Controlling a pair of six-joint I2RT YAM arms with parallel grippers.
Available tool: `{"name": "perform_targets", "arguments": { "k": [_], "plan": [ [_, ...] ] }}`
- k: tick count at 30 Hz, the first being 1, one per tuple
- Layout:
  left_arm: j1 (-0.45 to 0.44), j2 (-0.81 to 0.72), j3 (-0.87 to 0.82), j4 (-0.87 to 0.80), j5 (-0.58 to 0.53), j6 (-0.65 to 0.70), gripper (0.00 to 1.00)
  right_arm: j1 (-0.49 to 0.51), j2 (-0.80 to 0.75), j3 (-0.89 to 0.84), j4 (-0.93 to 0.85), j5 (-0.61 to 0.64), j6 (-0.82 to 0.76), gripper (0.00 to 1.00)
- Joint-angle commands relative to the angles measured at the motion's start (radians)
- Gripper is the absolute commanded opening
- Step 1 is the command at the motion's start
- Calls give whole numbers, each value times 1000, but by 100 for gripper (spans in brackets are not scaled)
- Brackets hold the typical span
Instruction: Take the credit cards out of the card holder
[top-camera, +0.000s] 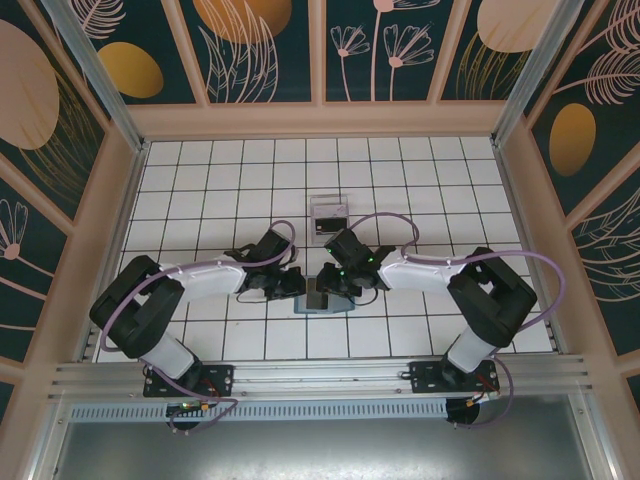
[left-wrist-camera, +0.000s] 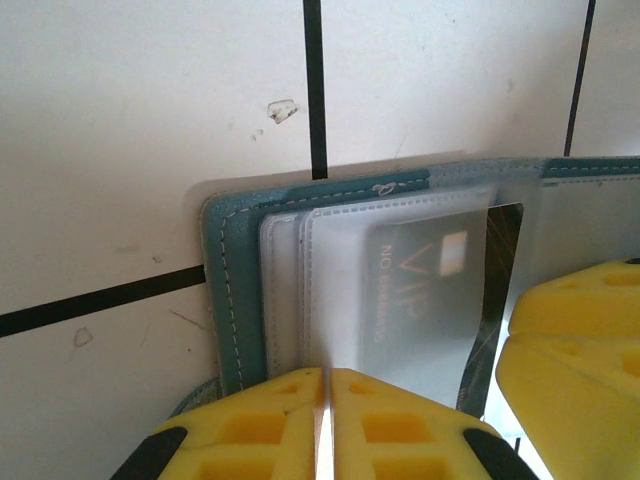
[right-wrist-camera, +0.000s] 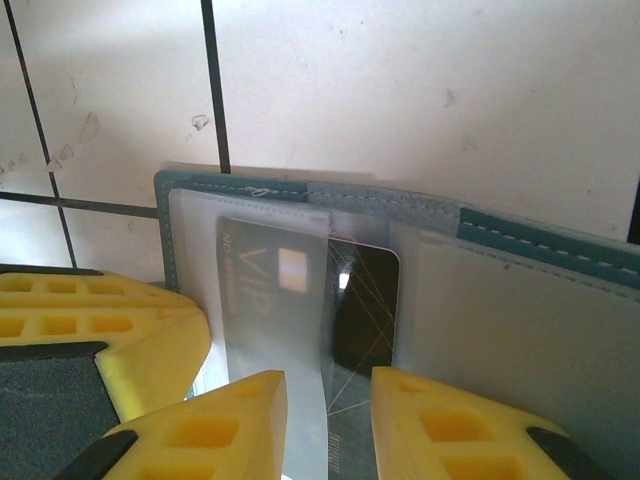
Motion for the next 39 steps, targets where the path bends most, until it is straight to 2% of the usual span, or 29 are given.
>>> {"name": "perform_targets", "arguments": {
  "k": [1,13,22,39],
  "plan": [
    [-3,33,11,-79,-56,35,13,-3,-22,-22,-33,32,11,29],
    [-3,54,19,-118,-92,49,12,-6,-29,-43,-23,38,13,31],
    [-5,63,25,-130,-93,53,12,-9,-11,-78,62,-10,27,22],
    [-51,119,79,-181,-121,66,12,-17,-25,-135,195,-100,42,22]
  ]
}}
